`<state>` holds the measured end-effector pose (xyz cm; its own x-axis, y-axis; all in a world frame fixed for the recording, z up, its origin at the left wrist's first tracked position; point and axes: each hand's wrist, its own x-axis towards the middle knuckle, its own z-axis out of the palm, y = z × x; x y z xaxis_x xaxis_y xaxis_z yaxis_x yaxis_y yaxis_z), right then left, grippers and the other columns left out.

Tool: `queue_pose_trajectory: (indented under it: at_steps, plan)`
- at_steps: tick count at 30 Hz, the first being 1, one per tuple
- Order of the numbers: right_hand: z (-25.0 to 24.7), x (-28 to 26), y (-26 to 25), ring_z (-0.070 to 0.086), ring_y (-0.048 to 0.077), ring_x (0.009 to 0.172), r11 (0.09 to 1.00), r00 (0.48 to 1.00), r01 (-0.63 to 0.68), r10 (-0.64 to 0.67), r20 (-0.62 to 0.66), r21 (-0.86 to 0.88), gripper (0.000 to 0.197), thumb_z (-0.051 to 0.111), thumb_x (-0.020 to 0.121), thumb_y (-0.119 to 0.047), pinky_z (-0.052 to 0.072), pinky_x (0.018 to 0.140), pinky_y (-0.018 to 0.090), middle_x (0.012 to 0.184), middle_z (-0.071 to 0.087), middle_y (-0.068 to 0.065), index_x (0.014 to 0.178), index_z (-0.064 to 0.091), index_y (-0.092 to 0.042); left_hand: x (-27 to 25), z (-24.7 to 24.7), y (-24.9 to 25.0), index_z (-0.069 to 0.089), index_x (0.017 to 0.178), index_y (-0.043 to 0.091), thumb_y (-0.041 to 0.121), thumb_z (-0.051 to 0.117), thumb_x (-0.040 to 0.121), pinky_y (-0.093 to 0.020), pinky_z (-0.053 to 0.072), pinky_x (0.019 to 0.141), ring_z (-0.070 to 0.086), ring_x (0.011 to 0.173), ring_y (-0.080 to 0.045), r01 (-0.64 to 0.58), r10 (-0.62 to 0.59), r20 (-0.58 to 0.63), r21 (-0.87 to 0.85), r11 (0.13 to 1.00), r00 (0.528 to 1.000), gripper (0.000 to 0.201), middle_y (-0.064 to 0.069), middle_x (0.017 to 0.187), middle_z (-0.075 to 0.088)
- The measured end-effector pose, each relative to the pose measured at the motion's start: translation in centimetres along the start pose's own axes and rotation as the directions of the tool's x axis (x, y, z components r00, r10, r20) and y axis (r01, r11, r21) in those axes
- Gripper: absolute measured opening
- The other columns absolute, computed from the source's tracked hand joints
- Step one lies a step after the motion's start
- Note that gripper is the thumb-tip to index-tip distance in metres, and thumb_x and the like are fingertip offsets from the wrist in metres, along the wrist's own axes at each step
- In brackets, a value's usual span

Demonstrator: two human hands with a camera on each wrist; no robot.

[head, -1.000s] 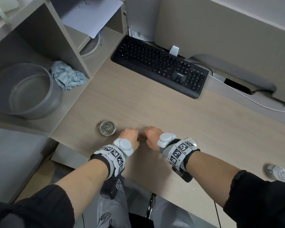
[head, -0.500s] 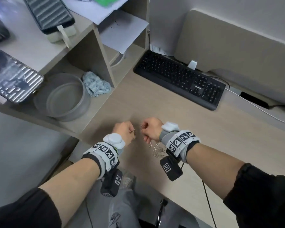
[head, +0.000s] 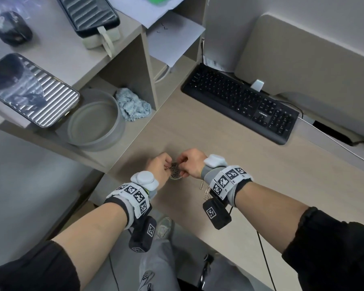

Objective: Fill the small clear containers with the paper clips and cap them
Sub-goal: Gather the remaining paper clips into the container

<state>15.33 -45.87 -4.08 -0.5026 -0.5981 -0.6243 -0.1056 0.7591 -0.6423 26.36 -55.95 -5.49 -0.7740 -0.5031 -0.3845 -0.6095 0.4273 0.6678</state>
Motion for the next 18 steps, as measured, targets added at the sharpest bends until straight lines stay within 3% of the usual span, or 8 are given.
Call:
queue_pose_trajectory:
  at_steps: [4,9,12,15,18]
  plan:
    - [-0.1,-0.1,0.7,0.069,0.025,0.062,1.000,1.000,0.009,-0.008,-0.004,0.024,0.022,0.052,0.086,0.007,0.061,0.074,0.041,0.076,0.072,0.018,0.096,0.069,-0.002,-0.2,0.3,0.2,0.065,0.097,0.009,-0.009,0.058,0.078,-0.026,0.053,0.078,0.065,0.078,-0.022,-0.030,0.030,0.005,-0.017,0.999,1.000,0.027,-0.003,0.084,0.068]
    - [-0.1,0.3,1.2,0.072,0.028,0.073,0.998,0.999,0.052,-0.051,-0.012,0.041,0.040,0.046,0.080,0.010,0.061,0.075,0.043,0.080,0.074,0.016,0.074,0.067,-0.024,-0.3,0.4,0.3,0.065,0.094,0.015,-0.003,0.060,0.080,-0.032,0.053,0.077,0.064,0.082,-0.026,-0.050,0.050,0.003,0.066,0.997,0.999,0.023,0.004,0.082,0.064]
    - [-0.5,0.5,1.6,0.071,0.031,0.075,0.997,0.997,0.074,-0.074,-0.031,0.006,0.043,0.047,0.078,0.009,0.061,0.073,0.046,0.080,0.073,0.014,0.067,0.064,-0.028,-0.3,0.2,0.2,0.066,0.092,0.010,-0.006,0.061,0.079,-0.029,0.049,0.077,0.058,0.075,-0.021,-0.088,0.091,-0.033,0.077,0.993,0.995,0.021,-0.002,0.088,0.064]
    - [-1.2,0.4,2.4,0.064,0.027,0.069,0.995,0.995,0.076,-0.079,-0.054,-0.059,0.032,0.050,0.080,0.008,0.060,0.073,0.045,0.075,0.068,0.009,0.075,0.064,-0.020,0.0,0.2,-0.2,0.066,0.101,0.008,-0.003,0.069,0.077,-0.027,0.046,0.078,0.053,0.075,-0.018,-0.088,0.092,-0.034,0.115,0.989,0.995,0.027,-0.007,0.101,0.059]
    - [-1.9,0.1,4.1,0.059,0.026,0.071,0.981,0.996,0.034,-0.048,-0.073,-0.189,0.027,0.049,0.085,0.003,0.052,0.060,0.033,0.075,0.062,0.002,0.089,0.065,-0.019,-0.1,1.0,-0.8,0.066,0.108,0.006,0.000,0.073,0.075,-0.019,0.038,0.077,0.055,0.082,-0.023,-0.093,0.088,0.040,0.158,0.983,0.995,0.034,-0.010,0.113,0.055]
